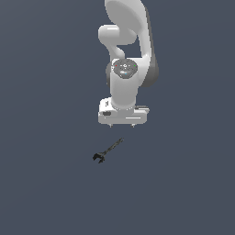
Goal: Pick up the object and move it to a goal position.
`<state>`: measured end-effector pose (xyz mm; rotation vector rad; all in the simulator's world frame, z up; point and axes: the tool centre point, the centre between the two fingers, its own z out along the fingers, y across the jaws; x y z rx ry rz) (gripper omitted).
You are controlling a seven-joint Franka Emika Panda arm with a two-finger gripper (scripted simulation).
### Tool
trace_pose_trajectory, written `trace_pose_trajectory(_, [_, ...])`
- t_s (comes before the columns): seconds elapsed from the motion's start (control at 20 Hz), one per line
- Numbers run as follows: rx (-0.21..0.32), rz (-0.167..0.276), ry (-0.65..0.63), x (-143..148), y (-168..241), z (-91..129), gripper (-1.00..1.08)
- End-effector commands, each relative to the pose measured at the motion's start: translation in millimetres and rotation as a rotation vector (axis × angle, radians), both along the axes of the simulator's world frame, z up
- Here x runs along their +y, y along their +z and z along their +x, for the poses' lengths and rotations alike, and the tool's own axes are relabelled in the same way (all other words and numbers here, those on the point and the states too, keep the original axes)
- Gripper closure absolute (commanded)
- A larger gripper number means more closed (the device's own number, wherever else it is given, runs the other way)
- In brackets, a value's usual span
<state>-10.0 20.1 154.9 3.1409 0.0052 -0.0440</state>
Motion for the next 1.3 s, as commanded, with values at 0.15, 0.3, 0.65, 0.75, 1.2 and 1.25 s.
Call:
trace_pose_trajectory(0.15, [-0.007, 0.001, 0.002, -1, 3, 2, -0.92])
trace_pose_trajectory(0.3, [-0.027, 0.002, 0.007, -4, 9, 8, -0.92])
trace_pose_trajectory(0.65, [-0.038, 0.003, 0.011, -5, 13, 11, -0.92])
trace_pose_trajectory(0.75, [-0.037, 0.003, 0.001, -6, 12, 12, -0.92])
trace_pose_trajectory(1.2, [-0.035, 0.007, -0.124, -12, -1, 19, -0.92])
trace_pose_trajectory(1.25, [-0.034, 0.007, -0.146, -13, -3, 20, -0.92])
